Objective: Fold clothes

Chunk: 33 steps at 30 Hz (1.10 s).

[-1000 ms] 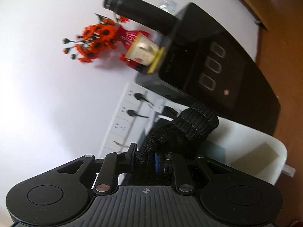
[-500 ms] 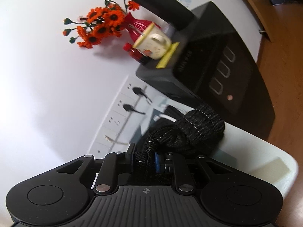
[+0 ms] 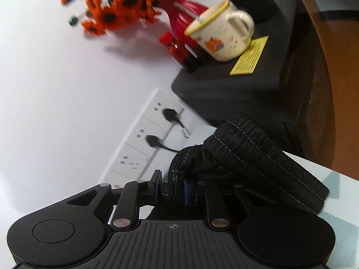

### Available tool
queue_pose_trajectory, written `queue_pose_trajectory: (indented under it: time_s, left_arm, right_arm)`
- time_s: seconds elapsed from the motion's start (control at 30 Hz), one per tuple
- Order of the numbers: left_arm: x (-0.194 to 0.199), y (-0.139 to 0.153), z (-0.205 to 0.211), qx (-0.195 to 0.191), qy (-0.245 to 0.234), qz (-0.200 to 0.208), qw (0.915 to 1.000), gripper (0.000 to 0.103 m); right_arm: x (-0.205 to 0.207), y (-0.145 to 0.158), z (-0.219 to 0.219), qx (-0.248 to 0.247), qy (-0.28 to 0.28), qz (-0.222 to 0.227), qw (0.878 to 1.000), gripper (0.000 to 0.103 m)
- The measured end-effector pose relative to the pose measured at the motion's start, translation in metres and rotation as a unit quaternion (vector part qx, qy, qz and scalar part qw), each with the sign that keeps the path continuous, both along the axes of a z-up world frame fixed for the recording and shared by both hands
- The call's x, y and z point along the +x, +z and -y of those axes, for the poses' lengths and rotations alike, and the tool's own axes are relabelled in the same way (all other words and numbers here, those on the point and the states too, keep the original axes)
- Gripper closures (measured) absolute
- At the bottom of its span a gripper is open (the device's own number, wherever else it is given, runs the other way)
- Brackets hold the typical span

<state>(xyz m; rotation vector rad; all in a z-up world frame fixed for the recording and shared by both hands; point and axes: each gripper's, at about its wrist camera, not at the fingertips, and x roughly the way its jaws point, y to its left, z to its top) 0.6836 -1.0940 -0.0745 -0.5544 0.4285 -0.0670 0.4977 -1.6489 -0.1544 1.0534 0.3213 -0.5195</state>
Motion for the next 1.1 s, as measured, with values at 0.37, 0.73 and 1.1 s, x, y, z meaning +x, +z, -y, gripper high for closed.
queue_pose_trajectory:
  time_s: [0.37, 0.73, 1.1]
  left_arm:
    - [0.120, -0.056, 0.046, 0.017, -0.031, -0.043, 0.9985, 0.095]
    - [0.149, -0.102, 0.089, 0.110, -0.147, -0.154, 0.9708, 0.055]
    - [0.063, -0.120, 0.132, 0.211, -0.364, -0.189, 0.8871, 0.052]
  right_arm:
    - [0.071, -0.031, 0.012, -0.027, -0.033, -0.052, 0.998, 0.085]
    - [0.096, -0.036, -0.008, -0.122, 0.018, -0.106, 0.987, 0.023]
    - [0.133, -0.081, -0.110, -0.225, 0.252, -0.239, 0.910, 0.024]
